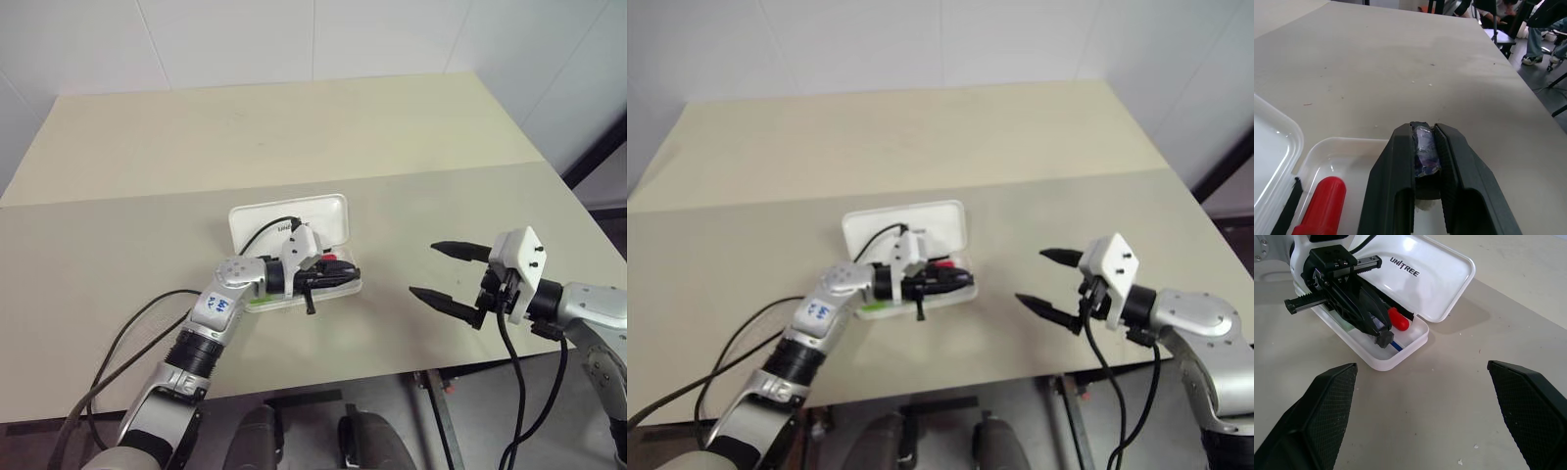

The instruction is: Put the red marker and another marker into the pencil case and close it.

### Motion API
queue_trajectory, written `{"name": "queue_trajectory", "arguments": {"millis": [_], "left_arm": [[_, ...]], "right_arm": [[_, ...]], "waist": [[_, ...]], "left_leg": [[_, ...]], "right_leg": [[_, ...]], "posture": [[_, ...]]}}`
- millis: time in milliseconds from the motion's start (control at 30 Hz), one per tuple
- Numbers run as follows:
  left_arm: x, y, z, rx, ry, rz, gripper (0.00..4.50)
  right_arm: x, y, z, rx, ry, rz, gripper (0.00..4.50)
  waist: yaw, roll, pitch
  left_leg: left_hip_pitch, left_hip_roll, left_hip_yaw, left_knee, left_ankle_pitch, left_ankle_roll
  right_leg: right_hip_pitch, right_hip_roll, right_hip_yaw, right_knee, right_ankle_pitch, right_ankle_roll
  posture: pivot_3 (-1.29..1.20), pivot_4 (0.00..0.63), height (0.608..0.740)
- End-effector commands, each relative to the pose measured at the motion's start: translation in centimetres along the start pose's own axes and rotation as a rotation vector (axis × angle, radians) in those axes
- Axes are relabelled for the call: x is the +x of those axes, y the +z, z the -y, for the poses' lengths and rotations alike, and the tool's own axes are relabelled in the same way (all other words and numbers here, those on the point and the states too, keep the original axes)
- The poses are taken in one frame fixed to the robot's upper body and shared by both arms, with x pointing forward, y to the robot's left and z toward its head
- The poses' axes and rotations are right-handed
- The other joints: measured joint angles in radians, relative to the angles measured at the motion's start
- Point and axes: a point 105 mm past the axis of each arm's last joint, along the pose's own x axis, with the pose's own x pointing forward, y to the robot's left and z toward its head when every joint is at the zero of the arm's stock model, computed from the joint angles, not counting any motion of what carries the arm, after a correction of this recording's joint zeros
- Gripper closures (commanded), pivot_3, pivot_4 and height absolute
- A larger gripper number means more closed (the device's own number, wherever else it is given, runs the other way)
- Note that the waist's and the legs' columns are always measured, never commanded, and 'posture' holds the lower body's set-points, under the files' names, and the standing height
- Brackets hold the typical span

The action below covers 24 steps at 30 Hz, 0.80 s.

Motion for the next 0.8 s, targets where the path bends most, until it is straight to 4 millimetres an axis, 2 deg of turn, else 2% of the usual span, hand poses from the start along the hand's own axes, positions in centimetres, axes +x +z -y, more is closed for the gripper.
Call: {"name": "queue_trajectory", "arguments": {"millis": [33,167,333,567,700,800], "left_arm": [[-0.1,0.5,0.1,0.033,-0.015,0.009,4.25],[0.1,0.4,0.4,0.010,-0.036,0.002,4.25],[0.2,0.2,0.6,-0.004,-0.041,-0.020,2.55],[0.3,1.3,-0.1,0.011,-0.018,0.010,0.11],[-0.1,4.1,-0.3,-0.004,-0.018,0.125,0.02],[-1.3,5.9,0.1,-0.008,-0.035,0.208,0.02]], "right_arm": [[-0.5,1.2,0.2,-0.045,-0.022,0.027,0.00],[-0.4,1.2,0.2,-0.045,-0.023,0.030,0.00],[-0.4,1.3,0.3,-0.048,-0.024,0.030,0.00],[-0.3,1.2,0.5,-0.050,-0.024,0.031,0.00],[0.2,1.2,0.5,-0.046,-0.011,0.040,0.00],[0.7,1.1,0.4,-0.040,0.006,0.045,0.00]], "waist": [[0.000,0.000,0.000],[0.000,0.000,0.000],[0.000,0.000,0.000],[0.000,0.000,0.000],[-0.001,0.000,0.000],[-0.003,0.000,0.000]], "left_leg": [[0.000,0.000,0.000,0.000,0.000,0.000],[0.000,0.000,0.000,0.000,0.000,0.000],[0.000,0.000,0.000,0.000,0.000,0.000],[0.000,0.000,0.000,0.000,0.000,0.000],[0.000,0.000,0.000,0.000,0.000,0.000],[0.000,0.000,0.000,0.001,0.000,0.000]], "right_leg": [[0.000,0.000,0.000,0.000,0.000,0.000],[0.000,0.000,0.000,0.000,0.000,0.000],[0.000,0.000,0.000,0.000,0.000,0.000],[0.000,0.000,0.000,0.000,0.000,0.000],[0.000,0.000,0.000,0.000,0.000,0.000],[0.000,0.000,0.000,0.001,0.000,0.000]], "posture": [[0.00,0.150,0.740],[0.00,0.150,0.740],[0.00,0.150,0.740],[0.00,0.150,0.740],[0.00,0.150,0.740],[0.00,0.150,0.740]]}}
